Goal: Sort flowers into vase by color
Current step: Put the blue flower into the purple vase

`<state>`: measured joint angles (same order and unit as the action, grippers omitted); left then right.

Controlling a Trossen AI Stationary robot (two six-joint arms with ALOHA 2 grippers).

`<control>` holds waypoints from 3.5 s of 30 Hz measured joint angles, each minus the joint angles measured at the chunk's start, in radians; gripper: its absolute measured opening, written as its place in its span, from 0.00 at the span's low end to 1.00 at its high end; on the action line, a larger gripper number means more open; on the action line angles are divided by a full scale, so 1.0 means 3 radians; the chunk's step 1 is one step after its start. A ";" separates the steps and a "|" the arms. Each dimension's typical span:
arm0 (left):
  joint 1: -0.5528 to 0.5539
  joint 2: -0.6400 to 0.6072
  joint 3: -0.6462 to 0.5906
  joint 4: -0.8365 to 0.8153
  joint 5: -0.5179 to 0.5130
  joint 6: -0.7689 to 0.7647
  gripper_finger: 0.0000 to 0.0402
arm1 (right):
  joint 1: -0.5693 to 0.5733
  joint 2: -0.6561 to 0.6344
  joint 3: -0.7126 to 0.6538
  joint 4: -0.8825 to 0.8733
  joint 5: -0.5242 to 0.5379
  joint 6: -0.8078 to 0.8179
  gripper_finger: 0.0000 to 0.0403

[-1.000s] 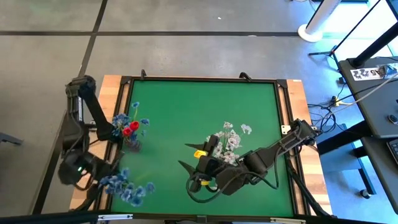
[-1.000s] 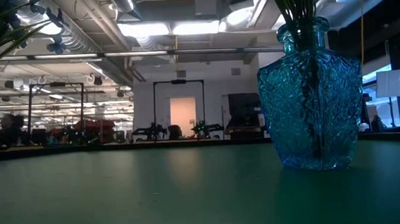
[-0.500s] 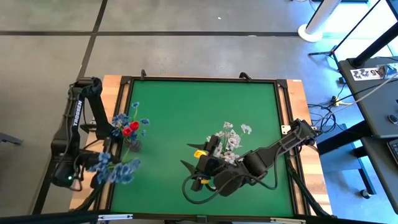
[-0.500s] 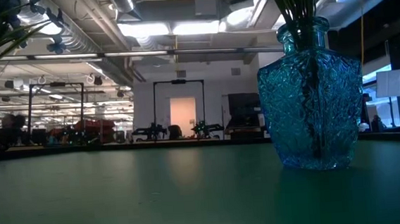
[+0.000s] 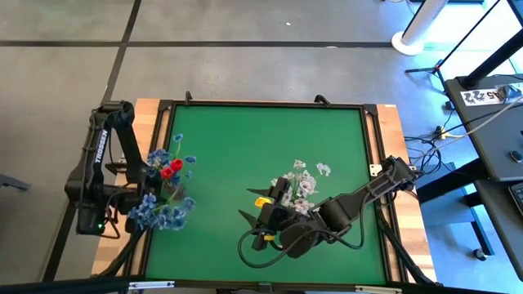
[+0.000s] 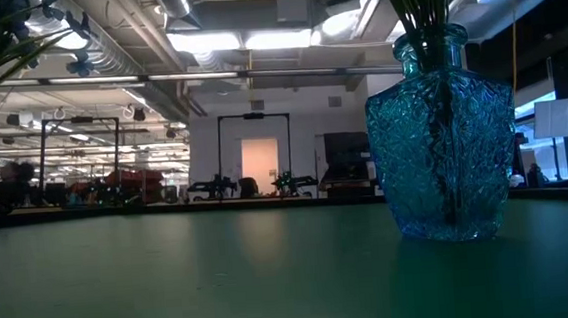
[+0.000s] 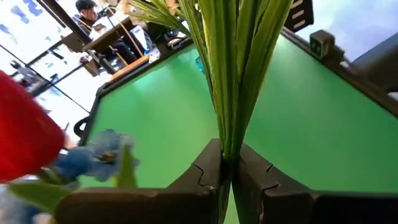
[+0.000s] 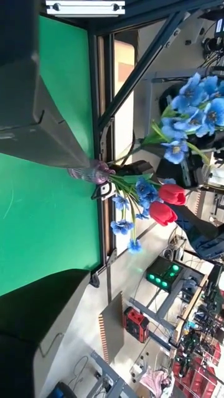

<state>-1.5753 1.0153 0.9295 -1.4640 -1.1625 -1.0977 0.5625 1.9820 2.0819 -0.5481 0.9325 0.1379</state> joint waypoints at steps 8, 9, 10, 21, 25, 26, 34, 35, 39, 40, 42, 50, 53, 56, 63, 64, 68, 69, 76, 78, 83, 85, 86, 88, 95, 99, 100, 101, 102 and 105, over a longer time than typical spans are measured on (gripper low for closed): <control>0.0000 -0.0004 0.0075 -0.0318 0.0412 -0.0105 0.04 | 0.0000 0.0001 0.0000 -0.0009 0.0000 -0.0001 0.68; 0.0000 -0.0004 0.0075 -0.0321 0.0452 -0.0153 0.04 | 0.0000 0.0001 0.0000 -0.0009 -0.0001 -0.0001 0.68; 0.0000 -0.0004 0.0075 -0.0323 0.0471 -0.0174 0.04 | 0.0000 0.0001 0.0000 -0.0009 -0.0001 -0.0001 0.68; 0.0000 -0.0031 0.0075 -0.0357 0.0236 -0.0006 0.04 | 0.0000 0.0003 0.0000 -0.0008 -0.0003 -0.0003 0.68; 0.0001 -0.0087 0.0075 -0.0357 0.0303 -0.0048 0.04 | 0.0000 0.0003 0.0000 -0.0011 -0.0004 -0.0003 0.68; 0.0001 -0.0102 0.0075 -0.0357 0.0328 -0.0081 0.04 | 0.0000 0.0003 0.0000 -0.0011 -0.0003 -0.0003 0.68; 0.0112 -0.0161 0.0015 -0.0357 0.0339 -0.0148 0.04 | 0.0000 0.0003 0.0000 -0.0012 -0.0006 -0.0003 0.68; 0.0148 -0.0181 -0.0026 -0.0356 0.0343 -0.0149 0.04 | 0.0000 0.0003 0.0000 -0.0012 -0.0006 -0.0003 0.68; 0.0259 -0.0292 -0.0185 -0.0358 0.0346 -0.0153 0.04 | 0.0000 0.0003 0.0000 -0.0016 -0.0033 -0.0003 0.68; 0.0279 -0.0308 -0.0190 -0.0363 0.0345 -0.0153 0.04 | 0.0000 0.0003 0.0000 -0.0016 -0.0033 -0.0003 0.68; 0.0312 -0.0347 -0.0188 -0.0360 0.0331 -0.0153 0.04 | 0.0000 0.0003 0.0000 -0.0015 -0.0033 -0.0003 0.68; 0.0569 -0.0559 -0.0188 -0.0358 0.0277 -0.0205 0.04 | 0.0000 0.0003 0.0000 -0.0060 -0.0036 0.0066 0.68; 0.0758 -0.0613 -0.0188 -0.0358 0.0270 -0.0209 0.04 | 0.0000 0.0003 0.0000 -0.0137 -0.0097 0.0151 0.68; 0.0931 -0.0663 -0.0188 -0.0358 0.0270 -0.0209 0.04 | 0.0001 0.0003 0.0000 -0.0202 -0.0157 0.0226 0.68; 0.1237 -0.0707 -0.0188 -0.0357 0.0237 -0.0215 0.04 | 0.0001 0.0003 0.0000 -0.0338 -0.0207 0.0338 0.68; 0.1278 -0.0707 -0.0188 -0.0357 0.0237 -0.0215 0.04 | 0.0001 0.0003 0.0000 -0.0341 -0.0209 0.0338 0.68; 0.1432 -0.0707 -0.0188 -0.0356 0.0233 -0.0217 0.04 | 0.0001 0.0003 0.0000 -0.0352 -0.0209 0.0338 0.68; 0.1469 -0.0707 -0.0188 -0.0356 0.0233 -0.0217 0.04 | 0.0001 0.0003 0.0000 -0.0352 -0.0209 0.0338 0.68; 0.1645 -0.0708 -0.0172 -0.0195 0.0216 -0.0088 0.04 | 0.0001 0.0003 0.0000 -0.0353 -0.0209 0.0338 0.68; 0.1679 -0.0711 -0.0148 -0.0138 0.0180 -0.0086 0.04 | 0.0001 0.0003 0.0000 -0.0353 -0.0209 0.0338 0.68; 0.1764 -0.0710 -0.0145 -0.0127 0.0214 -0.0237 0.04 | 0.0001 0.0003 0.0000 -0.0354 -0.0209 0.0338 0.68; 0.1777 -0.0715 -0.0145 -0.0123 0.0171 -0.0393 0.04 | 0.0004 0.0003 0.0000 -0.0363 -0.0228 0.0341 0.68; 0.1784 -0.0725 -0.0145 -0.0120 0.0157 -0.0458 0.04 | 0.0004 0.0003 0.0000 -0.0363 -0.0248 0.0351 0.68; 0.1810 -0.0729 -0.0145 -0.0120 0.0145 -0.0601 0.04 | 0.0004 0.0003 0.0000 -0.0370 -0.0288 0.0383 0.68; 0.1895 -0.0727 -0.0145 -0.0108 -0.0105 -0.1010 0.04 | 0.0004 0.0003 0.0000 -0.0472 -0.0322 0.0476 0.68; 0.1898 -0.0717 -0.0145 -0.0081 -0.0259 -0.1021 0.04 | 0.0004 0.0003 0.0000 -0.0486 -0.0322 0.0487 0.68; 0.1898 -0.0717 -0.0145 -0.0064 -0.0280 -0.1006 0.04 | 0.0004 0.0003 0.0000 -0.0496 -0.0322 0.0487 0.68; 0.1898 -0.0717 -0.0145 -0.0025 -0.0268 -0.0908 0.04 | 0.0004 0.0003 0.0000 -0.0513 -0.0322 0.0486 0.68; 0.1898 -0.0718 -0.0145 0.0042 -0.0205 -0.0741 0.04 | 0.0004 0.0003 0.0000 -0.0520 -0.0322 0.0487 0.68; 0.1897 -0.0717 -0.0145 0.0348 0.0192 -0.0115 0.04 | 0.0004 0.0003 0.0000 -0.0532 -0.0322 0.0487 0.68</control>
<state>-1.0061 0.8001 0.8860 -1.3597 -1.1051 -1.1321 0.5636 1.9827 2.0819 -0.7077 0.8358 0.2840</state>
